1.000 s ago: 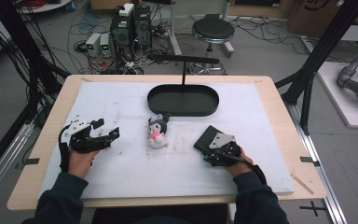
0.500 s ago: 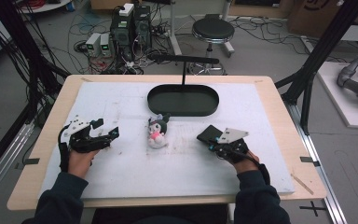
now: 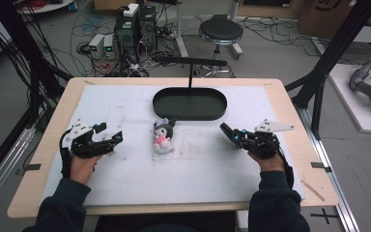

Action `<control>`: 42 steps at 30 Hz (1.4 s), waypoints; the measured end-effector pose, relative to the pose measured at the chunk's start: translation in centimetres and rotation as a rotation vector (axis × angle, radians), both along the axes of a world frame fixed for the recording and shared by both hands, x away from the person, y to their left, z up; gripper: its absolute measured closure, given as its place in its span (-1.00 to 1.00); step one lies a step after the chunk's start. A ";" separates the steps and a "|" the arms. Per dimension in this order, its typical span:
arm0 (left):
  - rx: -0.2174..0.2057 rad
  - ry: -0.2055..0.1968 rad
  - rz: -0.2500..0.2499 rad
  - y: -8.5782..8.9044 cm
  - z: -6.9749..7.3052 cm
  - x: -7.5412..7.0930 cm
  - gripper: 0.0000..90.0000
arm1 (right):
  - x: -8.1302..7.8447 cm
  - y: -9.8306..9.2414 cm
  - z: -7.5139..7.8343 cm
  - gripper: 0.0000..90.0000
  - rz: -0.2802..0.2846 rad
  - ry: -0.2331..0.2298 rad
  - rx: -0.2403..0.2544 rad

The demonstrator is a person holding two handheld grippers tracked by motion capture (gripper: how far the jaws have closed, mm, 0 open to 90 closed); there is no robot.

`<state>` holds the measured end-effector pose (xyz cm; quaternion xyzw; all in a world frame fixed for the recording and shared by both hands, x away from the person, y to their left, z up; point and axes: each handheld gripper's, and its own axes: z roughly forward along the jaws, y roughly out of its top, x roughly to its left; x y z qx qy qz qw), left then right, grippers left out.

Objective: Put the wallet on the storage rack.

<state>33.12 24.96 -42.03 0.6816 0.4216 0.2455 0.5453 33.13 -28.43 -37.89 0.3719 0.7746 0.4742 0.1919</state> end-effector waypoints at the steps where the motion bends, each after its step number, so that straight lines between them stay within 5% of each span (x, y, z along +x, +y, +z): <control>1: 0.001 0.000 -0.002 0.0 0.0 0.0 -0.53 | 0.1 -0.3 0.1 0.87 -0.024 -0.001 0.010; 9: 0.005 0.000 -0.001 -0.1 0.0 -0.1 -0.53 | 0.9 -2.4 0.3 0.87 -0.216 -0.041 0.020; 11: 0.005 0.001 0.000 -0.1 -0.1 0.0 -0.52 | 1.1 -2.8 0.3 0.87 -0.235 -0.029 0.034; 12: -0.001 0.002 0.001 -0.2 -0.1 -0.1 -0.52 | 1.9 -3.7 0.1 0.87 -0.285 0.020 0.088; 14: 0.001 0.000 -0.003 -0.2 -0.1 -0.1 -0.52 | 2.5 -4.5 -0.1 0.87 -0.309 0.049 0.116; 18: 0.006 0.003 -0.005 -0.3 -0.1 0.0 -0.52 | 3.4 -5.6 -0.6 0.86 -0.329 0.071 0.152; 22: 0.007 0.006 -0.005 -0.3 -0.2 0.0 -0.52 | 3.4 -5.1 -0.6 0.69 -0.340 0.027 0.106; 29: 0.007 0.001 -0.002 -0.2 -0.1 0.0 -0.52 | 3.0 -4.5 -0.5 -0.09 -0.345 -0.004 0.060; 34: 0.007 0.001 -0.003 -0.3 -0.1 0.0 -0.52 | 3.5 -3.2 -1.4 -0.47 -0.350 -0.016 -0.073; 38: 0.011 -0.002 -0.007 -0.3 -0.1 0.0 -0.52 | 4.0 -2.5 -2.7 -0.29 -0.351 0.028 -0.114; 39: 0.014 -0.002 -0.005 -0.3 -0.1 0.0 -0.52 | 4.3 -2.6 -3.2 0.20 -0.340 0.063 -0.110; 40: 0.014 -0.002 -0.005 -0.3 -0.1 0.0 -0.52 | 4.3 -2.6 -3.2 0.20 -0.340 0.063 -0.110; 41: 0.019 -0.005 -0.004 -0.3 -0.1 0.0 -0.52 | 4.2 -2.7 -3.0 0.60 -0.312 0.063 -0.114; 42: 0.022 -0.003 -0.001 -0.3 -0.1 -0.1 -0.52 | 4.1 -2.6 -2.9 0.73 -0.304 0.058 -0.112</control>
